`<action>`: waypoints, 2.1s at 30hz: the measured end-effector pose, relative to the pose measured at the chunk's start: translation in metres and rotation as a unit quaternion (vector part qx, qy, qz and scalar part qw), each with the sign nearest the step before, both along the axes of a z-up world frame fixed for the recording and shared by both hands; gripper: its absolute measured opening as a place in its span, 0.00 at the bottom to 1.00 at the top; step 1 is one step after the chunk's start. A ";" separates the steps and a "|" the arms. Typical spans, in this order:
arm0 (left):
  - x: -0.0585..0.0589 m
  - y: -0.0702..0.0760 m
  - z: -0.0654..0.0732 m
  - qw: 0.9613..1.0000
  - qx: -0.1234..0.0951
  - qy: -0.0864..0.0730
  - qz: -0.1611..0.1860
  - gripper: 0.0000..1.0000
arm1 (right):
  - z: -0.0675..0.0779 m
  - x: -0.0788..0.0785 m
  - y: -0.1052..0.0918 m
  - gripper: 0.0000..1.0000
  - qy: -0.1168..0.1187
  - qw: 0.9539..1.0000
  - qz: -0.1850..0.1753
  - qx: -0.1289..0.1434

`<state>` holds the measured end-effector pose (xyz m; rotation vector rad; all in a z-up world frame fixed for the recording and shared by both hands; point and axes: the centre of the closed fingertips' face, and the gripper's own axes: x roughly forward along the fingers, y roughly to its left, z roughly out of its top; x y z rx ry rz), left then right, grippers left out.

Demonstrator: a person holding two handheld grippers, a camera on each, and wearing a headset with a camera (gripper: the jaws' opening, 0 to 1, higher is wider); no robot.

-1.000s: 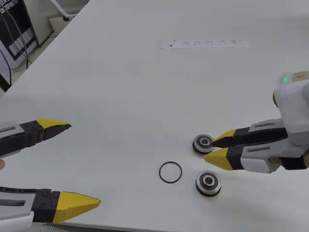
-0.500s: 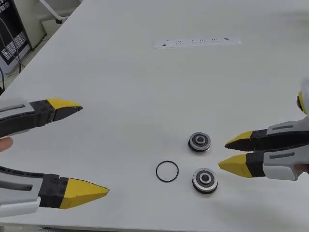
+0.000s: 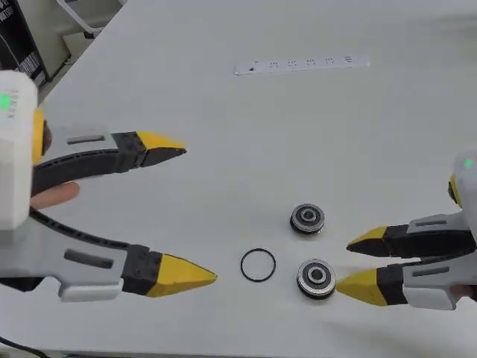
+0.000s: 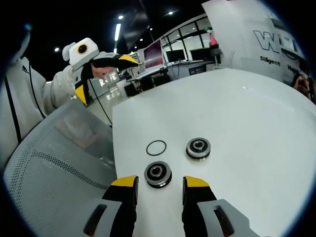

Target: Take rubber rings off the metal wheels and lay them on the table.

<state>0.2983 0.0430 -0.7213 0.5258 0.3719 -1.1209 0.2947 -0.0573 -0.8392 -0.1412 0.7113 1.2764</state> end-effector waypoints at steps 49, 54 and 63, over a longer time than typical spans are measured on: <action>0.003 -0.093 -0.129 0.995 0.001 0.098 -0.033 0.18 | -0.029 -0.005 0.006 0.14 -0.040 0.998 0.034 -0.028; 0.002 -0.094 -0.129 0.994 -0.010 0.106 -0.032 0.15 | -0.029 -0.005 0.007 0.13 -0.041 0.998 0.035 -0.028; 0.002 -0.093 -0.129 0.993 -0.018 0.112 -0.030 0.14 | -0.031 -0.002 0.003 0.00 -0.047 0.998 0.030 -0.031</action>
